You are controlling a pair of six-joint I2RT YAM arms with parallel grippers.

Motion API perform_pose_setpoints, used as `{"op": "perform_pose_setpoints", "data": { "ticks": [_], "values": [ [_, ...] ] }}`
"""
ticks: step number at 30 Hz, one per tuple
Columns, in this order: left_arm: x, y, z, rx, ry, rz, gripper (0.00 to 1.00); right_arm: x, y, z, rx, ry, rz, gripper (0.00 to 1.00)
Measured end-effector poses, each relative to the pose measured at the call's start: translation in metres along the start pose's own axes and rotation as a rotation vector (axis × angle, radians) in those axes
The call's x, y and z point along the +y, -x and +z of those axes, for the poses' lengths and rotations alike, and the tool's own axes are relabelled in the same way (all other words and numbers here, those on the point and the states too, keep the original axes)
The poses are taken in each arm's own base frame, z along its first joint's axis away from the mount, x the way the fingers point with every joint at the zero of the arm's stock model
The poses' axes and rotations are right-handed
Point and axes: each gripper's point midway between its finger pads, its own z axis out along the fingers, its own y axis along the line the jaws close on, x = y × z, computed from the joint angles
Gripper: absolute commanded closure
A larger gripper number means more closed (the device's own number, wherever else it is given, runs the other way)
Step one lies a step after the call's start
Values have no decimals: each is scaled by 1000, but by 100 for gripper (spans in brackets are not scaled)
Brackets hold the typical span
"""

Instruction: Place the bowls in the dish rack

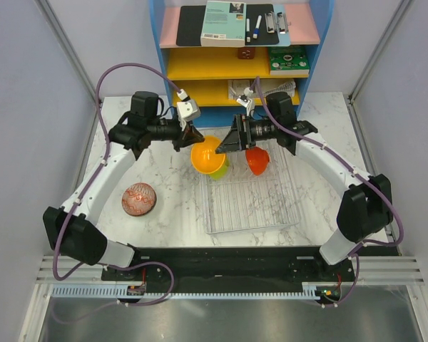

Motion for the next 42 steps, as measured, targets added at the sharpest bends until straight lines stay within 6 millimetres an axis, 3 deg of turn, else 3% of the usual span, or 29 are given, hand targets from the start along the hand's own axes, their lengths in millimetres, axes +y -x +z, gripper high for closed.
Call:
{"op": "perform_pose_setpoints", "data": {
  "ticks": [8,20,23,26,27,30,31,32,35,37,38,39,40,41,42],
  "values": [
    [-3,14,-6,-34,14,32,98,5,-9,4,8,114,96,4],
    [-3,9,-1,-38,12,24,98,14,-6,5,-18,207,149,16],
    [-4,8,0,-39,10,24,98,14,-5,4,-26,216,164,29],
    [-3,13,-1,-52,18,36,98,14,-3,2,-36,221,174,59],
    [-3,14,-1,-55,19,38,98,14,-3,2,-37,226,182,75],
    [-3,15,-2,-57,19,36,98,15,-3,2,-42,237,182,100],
    [-3,15,-2,-57,19,35,97,15,-3,2,-43,239,185,100],
    [-3,15,-2,-57,19,34,93,15,-3,2,-44,240,187,100],
    [-3,15,-2,-59,21,33,62,16,-3,2,-44,242,189,100],
    [-3,15,-1,-60,22,27,52,15,-4,2,-42,242,182,100],
    [-3,14,-1,-60,21,23,41,14,-5,2,-39,238,174,100],
    [-3,13,-1,-59,23,23,19,12,-7,2,-35,231,168,100],
    [-3,11,-2,-56,27,21,8,10,-9,3,-29,221,165,100],
    [-3,9,-3,-53,30,23,1,8,-10,3,-25,210,164,100],
    [-2,5,-5,-51,35,11,0,5,-12,4,-23,195,163,100]
  ]
}}
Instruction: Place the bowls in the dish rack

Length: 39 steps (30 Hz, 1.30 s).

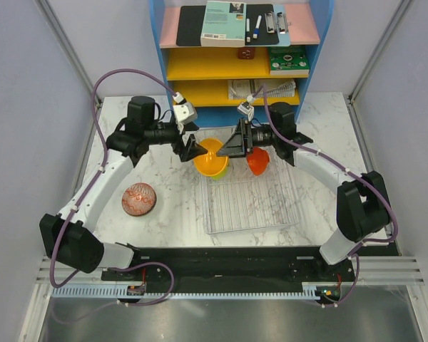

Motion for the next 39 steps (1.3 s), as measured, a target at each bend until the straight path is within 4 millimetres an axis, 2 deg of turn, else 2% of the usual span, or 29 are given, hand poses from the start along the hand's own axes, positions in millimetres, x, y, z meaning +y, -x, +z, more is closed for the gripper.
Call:
{"op": "perform_pose_setpoints", "data": {
  "ticks": [4,9,11,16,20,24,28,33,39],
  "values": [
    [12,-20,-18,14,49,-54,0,-11,-3,-5,1,-69,-26,100],
    [36,-46,-63,18,181,-133,0,-21,1,-16,3,-219,-138,100],
    [34,-52,-79,13,222,-144,0,-26,3,-26,-5,-317,-212,100],
    [10,-64,-100,12,275,-143,0,-34,3,-67,-19,-583,-409,100],
    [10,-77,-115,30,349,-167,0,-37,0,-102,-7,-767,-544,100],
    [23,-92,-131,60,447,-226,0,-54,-13,-129,67,-927,-623,100],
    [30,-101,-141,72,497,-261,0,-84,-40,-143,204,-1042,-653,100],
    [33,-105,-145,80,520,-274,0,-110,-71,-150,366,-1120,-682,100],
    [33,-108,-145,84,520,-282,0,-123,-82,-149,457,-1202,-755,100]
  ]
}}
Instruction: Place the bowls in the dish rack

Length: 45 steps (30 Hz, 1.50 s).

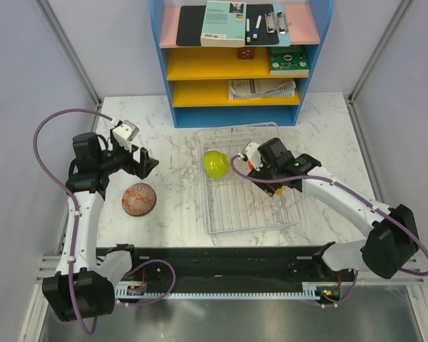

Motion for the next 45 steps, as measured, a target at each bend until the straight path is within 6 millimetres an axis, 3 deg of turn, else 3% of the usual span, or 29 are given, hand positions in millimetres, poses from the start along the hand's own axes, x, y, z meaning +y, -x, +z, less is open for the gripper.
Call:
{"op": "perform_pose_setpoints", "data": {
  "ticks": [8,18,22,23,24,29,34,38,45],
  "values": [
    [0,-4,0,8,1,-9,0,6,-10,23,82,-125,-134,100],
    [0,-6,0,11,0,-12,0,12,-10,36,139,-322,-327,100],
    [-1,-8,0,13,-1,-14,0,14,-11,41,167,-402,-401,79],
    [-1,-8,0,13,-1,-14,0,15,-11,42,173,-415,-416,63],
    [-1,-8,0,13,0,-14,0,17,-10,43,177,-425,-428,54],
    [-1,-8,0,11,0,-12,0,27,-9,42,179,-439,-471,25],
    [-2,-8,-1,11,1,-12,0,37,-8,41,170,-429,-493,20],
    [-2,-7,-2,6,3,-7,0,44,-12,43,175,-390,-499,7],
    [-3,-4,-5,-4,10,2,0,50,-16,45,184,-350,-497,2]
  ]
}}
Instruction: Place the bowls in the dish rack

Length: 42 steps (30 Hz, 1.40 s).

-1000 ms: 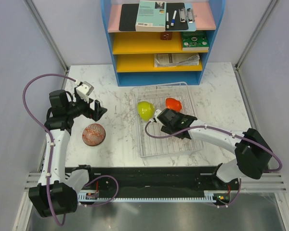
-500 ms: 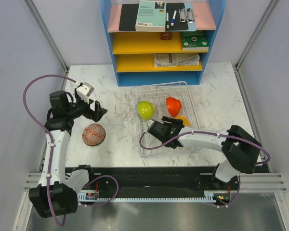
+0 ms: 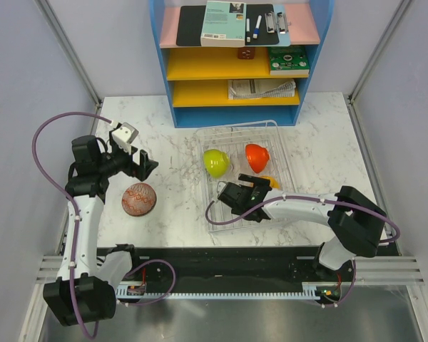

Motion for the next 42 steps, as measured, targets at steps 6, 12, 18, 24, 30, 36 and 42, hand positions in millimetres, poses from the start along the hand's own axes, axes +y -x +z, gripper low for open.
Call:
{"op": "perform_pose_setpoints", "data": {
  "ticks": [6,12,18,24,30,36,42],
  "values": [
    [0,1,-1,-2,3,1,0,0,-2,0,3,0,-3,2],
    [0,1,-1,-3,4,2,0,-2,-6,-2,9,-10,-9,2],
    [0,1,-1,-3,4,2,0,-8,-4,-15,-20,14,7,2],
    [0,1,-1,-3,4,2,0,-31,25,-44,-144,58,85,2],
    [0,1,-1,-3,4,2,0,-54,57,-78,-289,113,161,2],
    [0,1,-1,-2,3,1,0,-44,87,-135,-469,387,155,2],
    [0,0,-1,1,2,-2,0,-24,82,-183,-578,612,98,2]
  ]
}}
